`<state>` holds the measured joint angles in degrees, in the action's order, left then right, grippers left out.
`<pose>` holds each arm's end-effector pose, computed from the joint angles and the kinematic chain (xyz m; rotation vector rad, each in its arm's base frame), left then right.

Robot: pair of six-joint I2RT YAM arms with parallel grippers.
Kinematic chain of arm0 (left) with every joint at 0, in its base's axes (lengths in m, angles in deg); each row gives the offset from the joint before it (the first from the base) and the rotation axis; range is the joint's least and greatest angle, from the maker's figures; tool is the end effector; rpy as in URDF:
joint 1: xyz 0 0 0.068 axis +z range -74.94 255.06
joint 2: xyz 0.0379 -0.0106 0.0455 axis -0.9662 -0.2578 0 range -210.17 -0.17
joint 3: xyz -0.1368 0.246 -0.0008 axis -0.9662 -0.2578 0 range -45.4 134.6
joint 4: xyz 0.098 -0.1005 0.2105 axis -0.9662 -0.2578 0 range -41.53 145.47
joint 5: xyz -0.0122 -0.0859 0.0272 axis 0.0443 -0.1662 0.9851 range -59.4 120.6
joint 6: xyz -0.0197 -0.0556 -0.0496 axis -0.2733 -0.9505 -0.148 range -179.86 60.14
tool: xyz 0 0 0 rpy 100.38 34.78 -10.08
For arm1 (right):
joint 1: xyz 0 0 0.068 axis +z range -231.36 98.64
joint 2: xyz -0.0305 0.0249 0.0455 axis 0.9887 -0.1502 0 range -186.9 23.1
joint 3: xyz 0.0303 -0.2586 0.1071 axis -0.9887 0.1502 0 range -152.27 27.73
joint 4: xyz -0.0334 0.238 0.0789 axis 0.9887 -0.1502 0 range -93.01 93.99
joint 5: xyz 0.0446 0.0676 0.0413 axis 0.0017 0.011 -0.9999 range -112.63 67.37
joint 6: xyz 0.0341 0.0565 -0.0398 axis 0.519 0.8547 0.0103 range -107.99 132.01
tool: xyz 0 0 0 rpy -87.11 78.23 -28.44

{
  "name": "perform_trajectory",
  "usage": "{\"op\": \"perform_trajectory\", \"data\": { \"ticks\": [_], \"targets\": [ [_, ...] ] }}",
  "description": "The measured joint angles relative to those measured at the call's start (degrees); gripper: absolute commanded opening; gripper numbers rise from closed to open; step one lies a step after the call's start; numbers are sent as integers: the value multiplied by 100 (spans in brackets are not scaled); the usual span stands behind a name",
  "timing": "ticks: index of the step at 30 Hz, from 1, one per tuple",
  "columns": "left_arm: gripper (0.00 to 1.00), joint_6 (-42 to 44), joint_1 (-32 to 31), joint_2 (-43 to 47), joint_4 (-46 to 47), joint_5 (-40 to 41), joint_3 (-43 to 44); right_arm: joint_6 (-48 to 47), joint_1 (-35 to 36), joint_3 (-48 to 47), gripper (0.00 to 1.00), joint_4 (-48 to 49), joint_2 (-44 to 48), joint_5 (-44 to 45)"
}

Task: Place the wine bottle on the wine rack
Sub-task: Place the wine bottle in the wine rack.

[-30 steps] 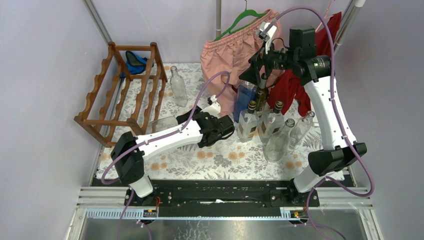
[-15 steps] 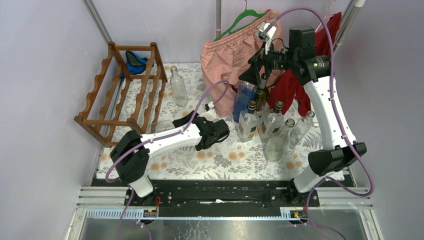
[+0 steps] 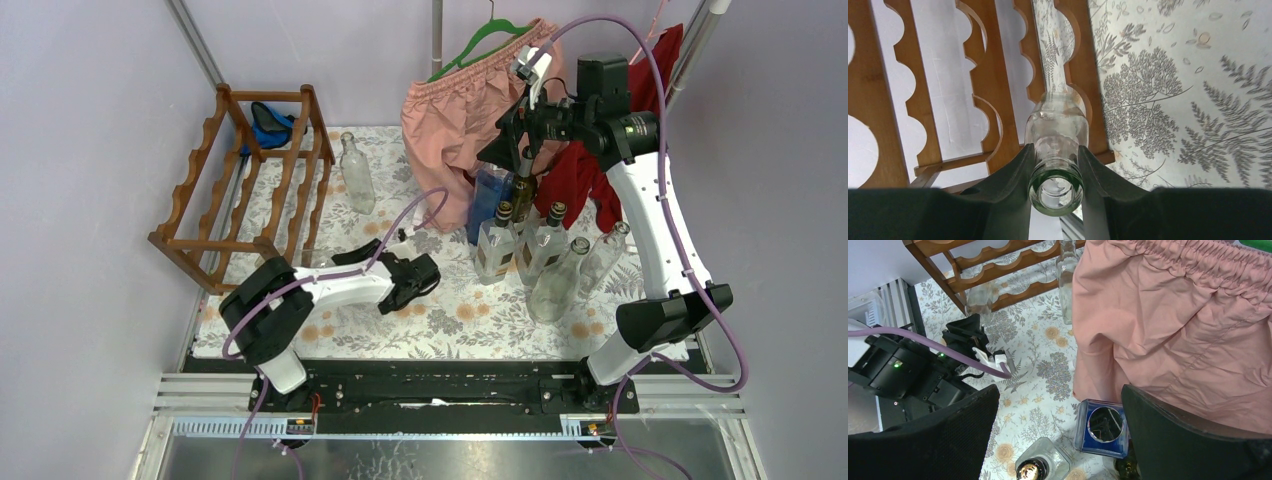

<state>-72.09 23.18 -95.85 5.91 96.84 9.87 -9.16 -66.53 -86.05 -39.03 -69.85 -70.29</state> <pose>0.2112 -0.1720 0.1774 0.7574 2.1018 1.2348 0.3188 0.1345 0.4815 -1.0726 1.5589 0.7327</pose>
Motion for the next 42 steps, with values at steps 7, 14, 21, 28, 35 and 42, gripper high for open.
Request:
{"op": "perform_trajectory", "data": {
  "ticks": [7,14,21,28,35,42],
  "targets": [
    [0,634,175,-4,675,76,-586,0,0,7,100,0,0,0],
    [0,944,452,-59,1102,17,-804,2,0,7,100,2,0,-2],
    [0,1005,776,-660,1117,79,-610,0,0,7,100,2,2,-2],
    [6,1049,793,-1115,1147,87,-455,0,0,7,100,2,0,-2],
    [13,1047,791,-1117,1147,76,-457,17,0,7,100,4,2,-9],
    [13,1054,791,-1117,1147,59,-450,24,-2,7,100,4,0,-46]
  ]
}}
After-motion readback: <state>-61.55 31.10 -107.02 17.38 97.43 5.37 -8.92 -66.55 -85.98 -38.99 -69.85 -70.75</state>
